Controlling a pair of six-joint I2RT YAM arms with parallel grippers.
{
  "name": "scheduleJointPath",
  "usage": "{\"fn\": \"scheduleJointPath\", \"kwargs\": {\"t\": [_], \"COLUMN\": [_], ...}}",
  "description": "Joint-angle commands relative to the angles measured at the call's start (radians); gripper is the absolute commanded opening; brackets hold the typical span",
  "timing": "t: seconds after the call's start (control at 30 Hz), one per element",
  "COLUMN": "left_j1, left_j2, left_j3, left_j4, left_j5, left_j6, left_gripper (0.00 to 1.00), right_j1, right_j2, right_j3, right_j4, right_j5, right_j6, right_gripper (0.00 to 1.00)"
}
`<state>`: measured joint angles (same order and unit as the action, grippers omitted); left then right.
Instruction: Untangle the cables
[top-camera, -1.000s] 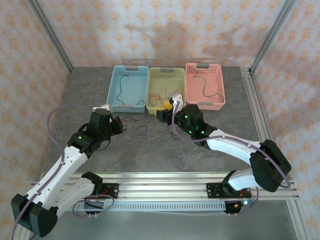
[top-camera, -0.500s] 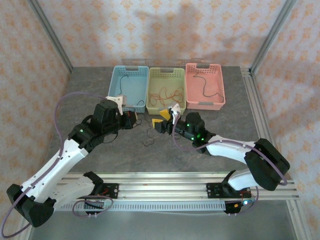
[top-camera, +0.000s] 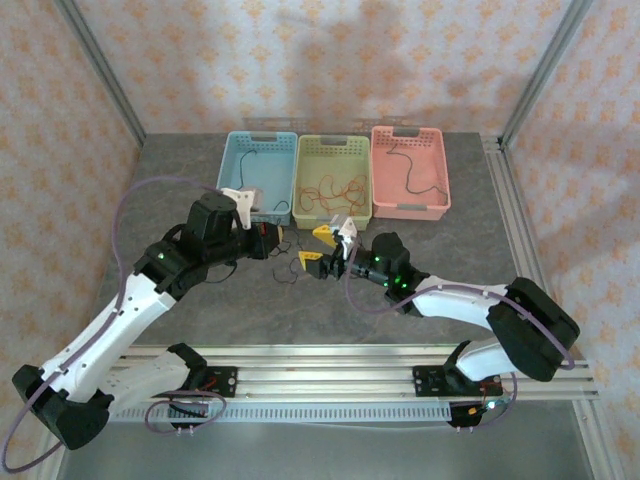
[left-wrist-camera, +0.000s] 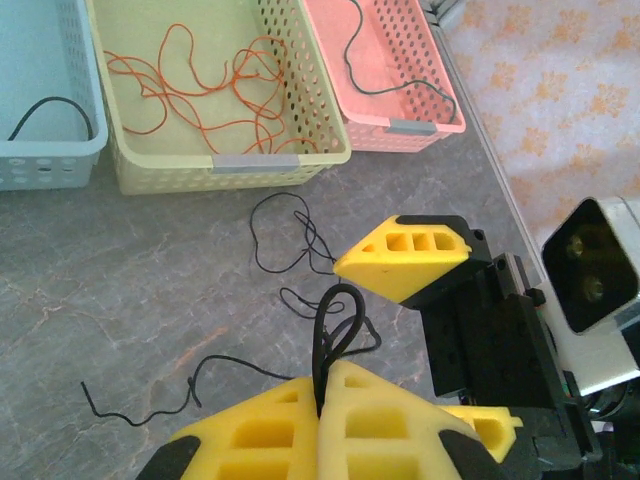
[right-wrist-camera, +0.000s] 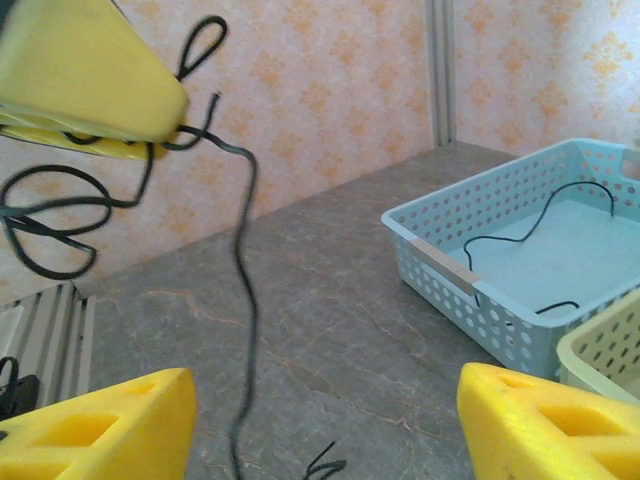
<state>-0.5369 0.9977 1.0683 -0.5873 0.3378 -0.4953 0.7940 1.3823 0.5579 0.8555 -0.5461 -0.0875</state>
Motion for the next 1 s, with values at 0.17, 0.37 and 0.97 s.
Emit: {"fn": "scheduleJointPath", "kwargs": {"t": [0.17, 0.37, 0.97], "left_j1": [-0.009, -0.028, -0.042], "left_j2": [0.009, -0.008, -0.071], "left_j3": [0.019, -0.026, -0.171], "left_j4": [-0.022, -0.017, -0.041], "left_j5": [0.027, 0.084, -0.073], "left_j6": [0.027, 0.032, -0.101], "left_gripper": [0.00, 0.00, 0.33], "right_j1": [0.007, 0.007, 0.008], "right_j2": [-0.001, 0.028, -0.032], "right_j3": [0.012, 0.011, -0.049], "right_j4": [0.019, 0.039, 0.094], "right_j5": [-0.102, 0.021, 0.307], "right_j6": [-0.026, -0.019, -0.042], "right_gripper": [0.69, 0.65, 0.00]}}
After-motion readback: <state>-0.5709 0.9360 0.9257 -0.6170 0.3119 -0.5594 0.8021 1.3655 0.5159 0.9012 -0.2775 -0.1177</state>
